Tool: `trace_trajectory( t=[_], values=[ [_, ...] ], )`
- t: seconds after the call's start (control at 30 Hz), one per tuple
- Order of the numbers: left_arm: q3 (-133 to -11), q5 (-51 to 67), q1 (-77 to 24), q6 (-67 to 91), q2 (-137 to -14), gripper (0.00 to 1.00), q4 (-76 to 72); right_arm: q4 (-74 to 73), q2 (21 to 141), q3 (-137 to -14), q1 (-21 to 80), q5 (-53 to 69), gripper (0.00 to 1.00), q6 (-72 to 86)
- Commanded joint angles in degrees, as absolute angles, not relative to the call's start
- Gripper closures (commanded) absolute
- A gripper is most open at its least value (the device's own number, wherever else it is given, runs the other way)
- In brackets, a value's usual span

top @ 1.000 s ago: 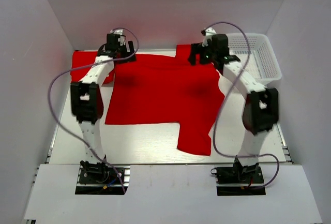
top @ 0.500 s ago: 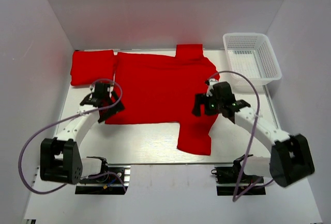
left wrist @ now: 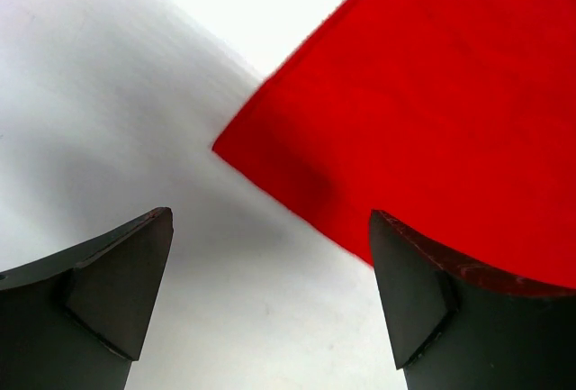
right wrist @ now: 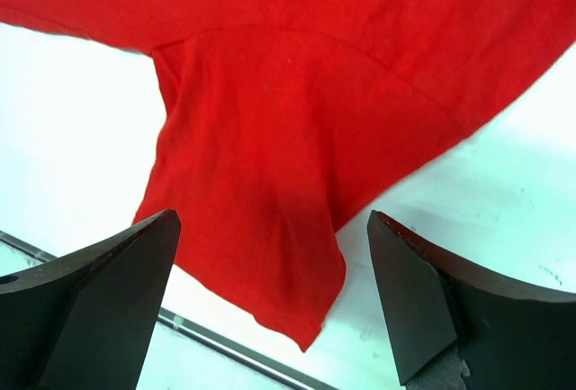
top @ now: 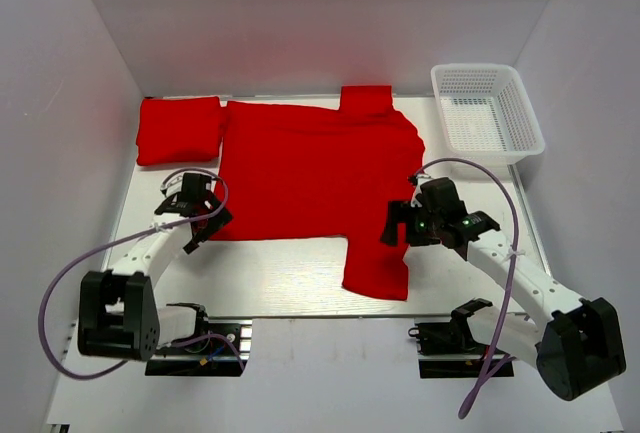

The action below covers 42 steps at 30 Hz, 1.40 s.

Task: Fold and stack the t-shirts
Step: Grap the side of the flattened tshirt closest away from the robot with both arms

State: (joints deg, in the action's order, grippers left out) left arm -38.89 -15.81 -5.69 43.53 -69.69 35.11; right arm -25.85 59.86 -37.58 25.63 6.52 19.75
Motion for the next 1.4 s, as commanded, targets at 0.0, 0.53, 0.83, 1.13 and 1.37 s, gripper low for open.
trace_trajectory(
  t=[0.0, 0.53, 0.83, 1.13, 1.37],
  values=[
    [-39.46, -17.14, -4.23, 44.82, -73.73, 0.0, 31.2, -27.6, 58.28, -38.06, 25.84, 5.98, 0.1, 20.39],
    [-38.66, -13.18, -3.6, 46.5, -86.75, 1.0, 24.7, -29.62, 53.62, -34.02, 25.84, 5.25, 0.1, 20.04],
    [-35.16, -9.67, -4.13, 44.65, -80.44, 1.0, 20.65, -40.16, 52.56, -35.86, 29.95, 3.95, 0.1, 20.37],
    [-35.16, -11.51, -4.13, 44.65, -74.19, 1.0, 24.08, -39.03, 53.7, -30.85, 35.68, 6.07, 0.1, 28.65],
    [-34.1, -10.99, -4.13, 44.65, -73.13, 1.0, 25.22, -29.99, 56.51, -26.46, 37.88, 5.98, 0.11, 34.45]
  ],
)
